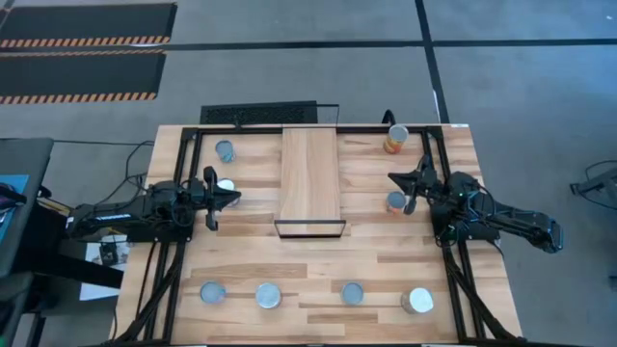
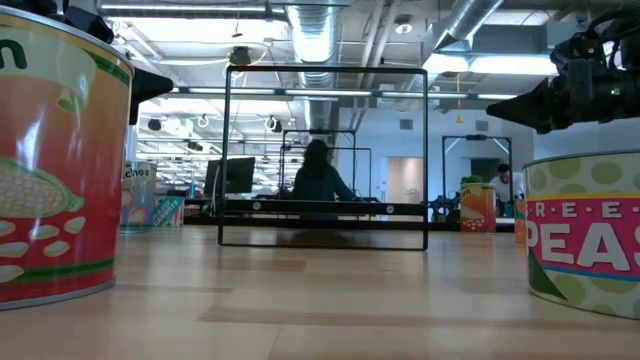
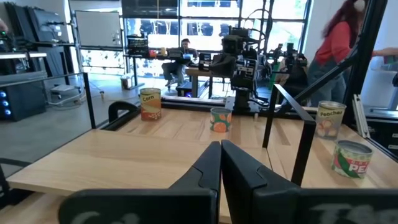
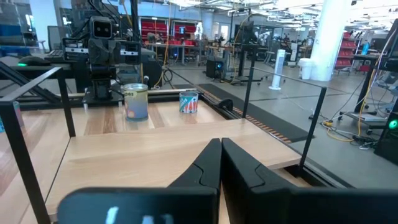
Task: Pick and place cans onto a shelf
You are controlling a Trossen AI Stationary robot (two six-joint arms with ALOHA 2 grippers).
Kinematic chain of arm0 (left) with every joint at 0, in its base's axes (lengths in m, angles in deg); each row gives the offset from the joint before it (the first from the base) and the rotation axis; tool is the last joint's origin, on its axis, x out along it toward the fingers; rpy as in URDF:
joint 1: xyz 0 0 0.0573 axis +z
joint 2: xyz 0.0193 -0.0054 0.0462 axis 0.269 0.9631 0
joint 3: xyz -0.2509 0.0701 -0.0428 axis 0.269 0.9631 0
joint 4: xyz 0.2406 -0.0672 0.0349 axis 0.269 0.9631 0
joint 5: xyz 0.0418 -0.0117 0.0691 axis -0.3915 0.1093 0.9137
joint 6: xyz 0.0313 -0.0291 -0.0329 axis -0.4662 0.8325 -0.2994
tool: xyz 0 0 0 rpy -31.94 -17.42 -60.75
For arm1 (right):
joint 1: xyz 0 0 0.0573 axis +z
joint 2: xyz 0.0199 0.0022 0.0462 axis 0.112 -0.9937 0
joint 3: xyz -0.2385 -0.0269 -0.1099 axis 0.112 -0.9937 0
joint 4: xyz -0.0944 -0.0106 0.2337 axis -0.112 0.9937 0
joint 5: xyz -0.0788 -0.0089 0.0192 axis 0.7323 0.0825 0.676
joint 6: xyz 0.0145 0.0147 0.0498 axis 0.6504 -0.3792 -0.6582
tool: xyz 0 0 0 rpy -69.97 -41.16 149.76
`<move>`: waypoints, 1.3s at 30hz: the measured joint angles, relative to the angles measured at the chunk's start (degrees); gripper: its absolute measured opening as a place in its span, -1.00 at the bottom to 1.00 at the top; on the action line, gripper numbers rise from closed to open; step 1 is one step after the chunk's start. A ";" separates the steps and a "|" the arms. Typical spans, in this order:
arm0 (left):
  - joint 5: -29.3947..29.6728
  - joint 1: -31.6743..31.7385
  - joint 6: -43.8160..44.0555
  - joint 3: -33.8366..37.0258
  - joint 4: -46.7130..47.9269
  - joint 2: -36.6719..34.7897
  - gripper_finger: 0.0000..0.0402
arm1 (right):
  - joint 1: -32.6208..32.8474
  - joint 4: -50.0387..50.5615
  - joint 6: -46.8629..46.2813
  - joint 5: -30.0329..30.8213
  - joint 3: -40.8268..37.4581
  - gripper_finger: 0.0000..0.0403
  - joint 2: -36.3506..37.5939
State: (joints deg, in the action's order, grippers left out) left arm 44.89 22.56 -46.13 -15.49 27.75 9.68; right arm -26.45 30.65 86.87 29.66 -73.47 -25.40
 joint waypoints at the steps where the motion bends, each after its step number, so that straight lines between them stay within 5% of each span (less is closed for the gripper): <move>1: 0.00 0.00 0.12 0.00 0.00 0.00 -1.00 | -0.01 -1.23 0.03 0.01 0.00 -0.85 0.00; 8: 3.12 0.04 0.53 0.00 -0.87 0.00 -1.00 | 0.17 -4.09 -4.06 0.01 2.82 -0.90 -0.04; 15: 5.73 0.04 3.86 0.00 -1.32 0.00 -1.00 | 3.17 13.24 -6.47 6.55 13.27 -0.97 -3.74; 26: 6.96 0.04 -0.84 0.00 -4.21 0.00 -1.00 | 10.92 28.19 -17.58 17.96 25.13 -0.97 -27.81; 33: 6.56 0.04 -4.47 0.00 -5.42 0.00 -1.00 | 7.38 40.27 -23.00 17.67 35.37 -0.90 -43.88; 39: 7.02 0.04 -5.15 0.00 -5.29 0.00 -1.00 | 3.81 47.25 -28.54 9.85 42.35 -0.91 -54.35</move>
State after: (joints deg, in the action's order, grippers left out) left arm 51.91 22.61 -51.28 -15.49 22.46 9.68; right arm -22.64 77.90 58.32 39.50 -31.13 -79.75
